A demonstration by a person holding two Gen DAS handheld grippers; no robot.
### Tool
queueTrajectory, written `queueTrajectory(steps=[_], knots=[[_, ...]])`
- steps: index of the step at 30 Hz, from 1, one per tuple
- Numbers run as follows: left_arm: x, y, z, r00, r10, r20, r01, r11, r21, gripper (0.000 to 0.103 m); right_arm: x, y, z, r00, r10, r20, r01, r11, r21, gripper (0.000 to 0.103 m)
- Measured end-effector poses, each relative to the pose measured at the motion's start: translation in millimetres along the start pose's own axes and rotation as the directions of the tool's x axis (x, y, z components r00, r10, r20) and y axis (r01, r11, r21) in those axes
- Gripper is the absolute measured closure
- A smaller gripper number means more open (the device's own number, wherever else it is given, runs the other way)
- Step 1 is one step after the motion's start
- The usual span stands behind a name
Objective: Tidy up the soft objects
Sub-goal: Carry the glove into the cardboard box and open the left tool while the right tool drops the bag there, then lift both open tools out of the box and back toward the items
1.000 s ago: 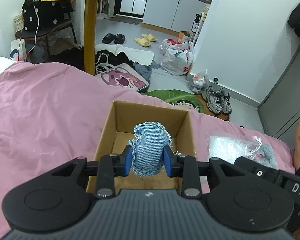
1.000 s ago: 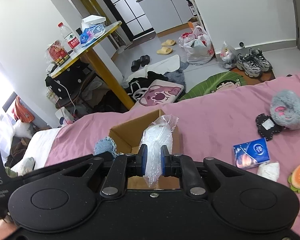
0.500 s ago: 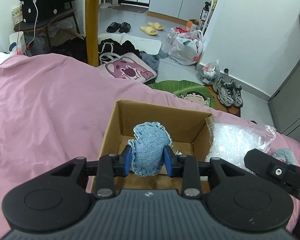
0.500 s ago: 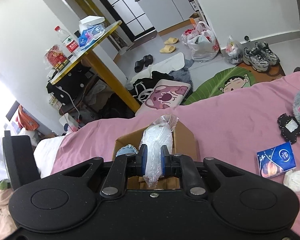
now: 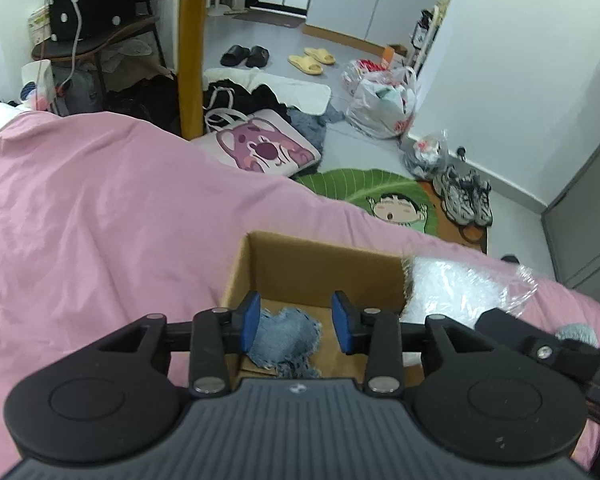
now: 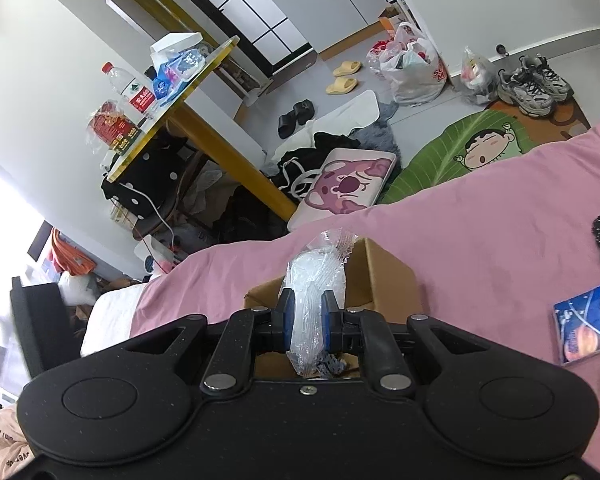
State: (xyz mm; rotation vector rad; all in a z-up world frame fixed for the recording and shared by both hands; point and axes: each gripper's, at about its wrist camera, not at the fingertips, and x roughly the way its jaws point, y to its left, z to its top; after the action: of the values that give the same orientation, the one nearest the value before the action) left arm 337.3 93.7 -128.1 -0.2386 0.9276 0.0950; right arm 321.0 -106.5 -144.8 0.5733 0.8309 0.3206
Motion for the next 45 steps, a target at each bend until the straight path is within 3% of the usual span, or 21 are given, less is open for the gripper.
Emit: queueTrajectory(steps=[4,5,8,10,12,18,24,29,31,37,45], knots=[[-7.6,12.0,0.3,1.0,0.021,0.0,-0.021,0.999,-0.03,0.063,6.7,5.8,-0.5,1.0,0.011,-0.011,-0.011,1.0,-0.001,0.088],[-8.5,13.6,-0.2,1.0,0.024,-0.005,-0.024,0.999,-0.033,0.063,8.7,7.3,-0.5,1.0,0.012,-0.019,-0.012,1.0,-0.003,0.083],[-16.0,18.5,1.2,0.999,0.042,-0.034,-0.043,0.998,-0.041,0.06,10.0,2.6,-1.4,1.0,-0.022,-0.012,0.022,0.999,0.033,0.045],[-22.8,20.0,2.6,0.997,0.057,-0.042,-0.059,0.998,-0.038,0.041,1.1,2.4,-2.3,1.0,-0.014,0.013,0.014,1.0,0.027,0.045],[-30.8,22.4,2.4,0.997,0.066,-0.038,-0.068,0.997,-0.048,0.029,-6.1,0.8,-2.0,1.0,0.011,0.014,-0.011,0.999,0.035,0.044],[-51.9,19.3,-1.4,0.996,0.088,-0.019,-0.089,0.995,-0.043,0.024,-29.5,1.8,-4.8,0.999,-0.023,0.048,0.022,1.0,0.001,0.02],[-69.9,11.0,-13.0,0.994,0.099,-0.043,-0.102,0.993,-0.067,0.016,-56.8,7.4,-6.0,0.997,-0.068,0.035,0.071,0.993,-0.098,0.012],[-92.9,3.8,-22.2,0.994,0.109,-0.01,-0.109,0.993,-0.043,0.01,-87.0,11.5,-12.5,0.994,-0.084,0.071,0.096,0.977,-0.191,0.004],[-105.0,1.2,-25.7,0.992,0.121,0.018,-0.12,0.992,-0.035,0.001,-95.1,9.2,-14.4,0.995,-0.07,0.071,0.083,0.977,-0.197,0.003],[-129.9,-3.7,-36.3,0.989,0.142,0.045,-0.14,0.99,-0.034,0.0,-109.4,2.5,-19.4,0.997,-0.065,0.052,0.075,0.974,-0.215,0.003],[-157.8,-13.1,-55.5,0.98,0.179,0.087,-0.178,0.984,-0.014,0.0,-136.2,2.0,-27.0,0.999,-0.001,0.039,0.011,0.965,-0.261,0.0]])
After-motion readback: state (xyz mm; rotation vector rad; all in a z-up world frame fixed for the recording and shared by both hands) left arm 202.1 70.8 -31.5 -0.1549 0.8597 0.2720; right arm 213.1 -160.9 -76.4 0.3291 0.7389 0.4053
